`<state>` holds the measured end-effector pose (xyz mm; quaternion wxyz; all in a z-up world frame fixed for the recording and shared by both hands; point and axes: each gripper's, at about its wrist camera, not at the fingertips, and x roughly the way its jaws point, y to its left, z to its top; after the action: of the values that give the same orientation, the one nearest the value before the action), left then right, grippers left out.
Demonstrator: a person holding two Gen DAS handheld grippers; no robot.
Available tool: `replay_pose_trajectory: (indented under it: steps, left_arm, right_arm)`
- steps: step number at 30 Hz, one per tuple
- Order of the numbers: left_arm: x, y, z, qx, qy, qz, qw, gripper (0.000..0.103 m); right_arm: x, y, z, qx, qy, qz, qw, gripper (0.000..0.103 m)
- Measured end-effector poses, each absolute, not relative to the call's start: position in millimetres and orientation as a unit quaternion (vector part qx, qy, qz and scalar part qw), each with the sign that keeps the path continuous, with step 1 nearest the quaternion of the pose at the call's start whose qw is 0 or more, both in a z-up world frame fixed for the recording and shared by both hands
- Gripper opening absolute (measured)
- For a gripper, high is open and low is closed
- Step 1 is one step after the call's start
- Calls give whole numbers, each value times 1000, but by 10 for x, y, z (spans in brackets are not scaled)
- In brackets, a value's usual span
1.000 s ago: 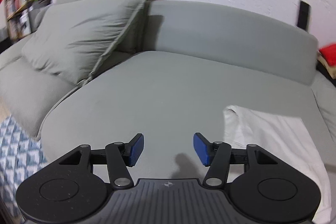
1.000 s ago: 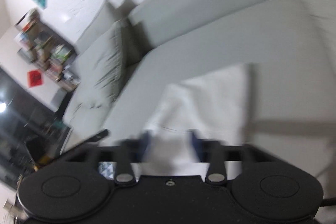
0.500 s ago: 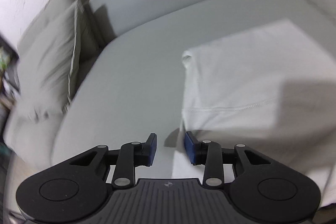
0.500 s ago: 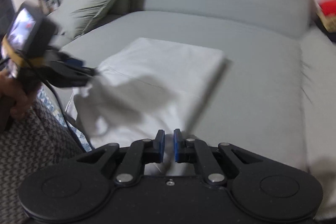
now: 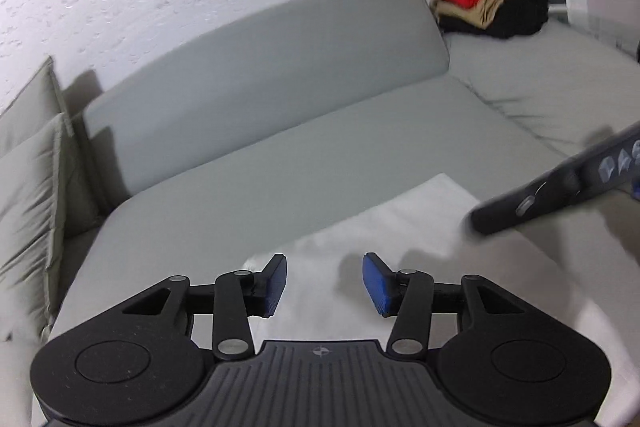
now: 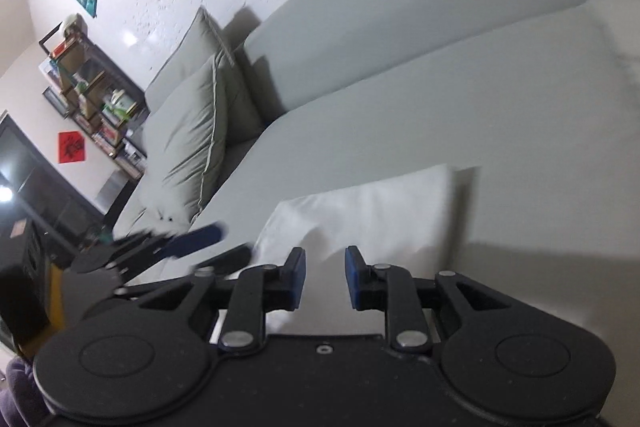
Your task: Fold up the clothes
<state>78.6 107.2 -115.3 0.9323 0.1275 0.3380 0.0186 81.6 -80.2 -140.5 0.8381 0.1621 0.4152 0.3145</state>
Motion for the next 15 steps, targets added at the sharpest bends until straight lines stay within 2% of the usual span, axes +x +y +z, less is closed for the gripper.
replay_pose_trajectory:
  steps: [3,4,6,10,12,15]
  left_arm:
    - [1224,1135,-1408,125,361,44,923,48]
    - [1342,1189,-1494,122,366,57,921,49]
    - [1475,1405,-1644,104,370,97,918,59]
    - [1637,1639,-1599,80,365,170,912,61]
    - [1654,1777,-1564,86,364,239,896,48]
    - [1452,2042,-1381,54,361,273,890,47]
  right_arm:
    - [1095,-699,-1531,200,416,318,828,22]
    - [1188,-665,-1573,213,416,319,825,16]
    - [1348,-773,-1679,235,407,294,832,0]
    - [1619,-1219,-1812,314,387,158,852,0]
    - [1673,-1450,-1826,338,374,113,856,0]
    - [1590,-1603,-1718,328,375,88,863,1]
